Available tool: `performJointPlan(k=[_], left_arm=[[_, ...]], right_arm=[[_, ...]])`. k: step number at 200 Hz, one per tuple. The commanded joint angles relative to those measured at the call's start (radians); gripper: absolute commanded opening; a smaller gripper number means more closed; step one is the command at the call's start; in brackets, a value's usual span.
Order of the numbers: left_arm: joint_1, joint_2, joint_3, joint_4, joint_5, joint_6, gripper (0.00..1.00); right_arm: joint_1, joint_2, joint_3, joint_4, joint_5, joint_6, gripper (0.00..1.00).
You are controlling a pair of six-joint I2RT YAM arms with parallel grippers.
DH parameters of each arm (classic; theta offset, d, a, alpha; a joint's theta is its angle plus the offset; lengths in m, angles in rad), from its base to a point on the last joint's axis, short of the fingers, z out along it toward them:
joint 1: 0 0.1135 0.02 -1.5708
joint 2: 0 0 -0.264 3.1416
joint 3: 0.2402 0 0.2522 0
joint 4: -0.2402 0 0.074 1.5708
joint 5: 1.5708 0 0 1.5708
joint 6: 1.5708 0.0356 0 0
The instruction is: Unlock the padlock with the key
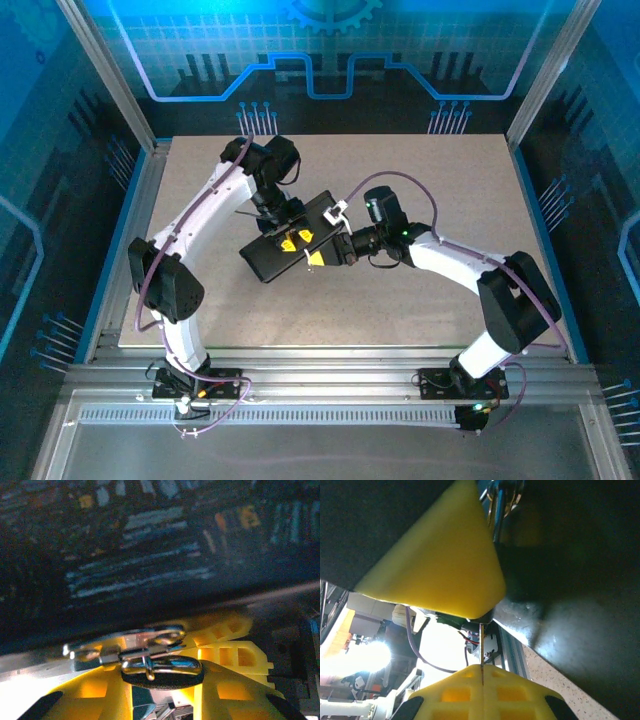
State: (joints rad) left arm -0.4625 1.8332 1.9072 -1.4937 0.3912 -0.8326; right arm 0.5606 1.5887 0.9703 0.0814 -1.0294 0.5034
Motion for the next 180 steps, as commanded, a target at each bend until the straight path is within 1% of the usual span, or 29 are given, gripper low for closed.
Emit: performJointPlan(k=[1, 65, 127, 180], left_arm=[[-0.010, -0.003, 0.050, -0.027, 0.045, 0.031, 0.10], [-0.022, 0.001, 0.043, -0.023, 0.049, 0.032, 0.10], [-0.016, -0.003, 0.029, -0.016, 0.044, 0.020, 0.09], [-0.022, -0.006, 0.030, -0.034, 0.029, 0.041, 0.09]], right_arm=[[-0.007, 0.013, 0.031, -0.022, -0.015, -0.017, 0.00], [-0.009, 0.030, 0.054, -0.021, -0.024, -0.012, 0.00], [-0.013, 0.020, 0.032, 0.000, -0.019, -0.006, 0.00], [-0.019, 0.022, 0.033, 0.018, -0.021, 0.006, 0.00]])
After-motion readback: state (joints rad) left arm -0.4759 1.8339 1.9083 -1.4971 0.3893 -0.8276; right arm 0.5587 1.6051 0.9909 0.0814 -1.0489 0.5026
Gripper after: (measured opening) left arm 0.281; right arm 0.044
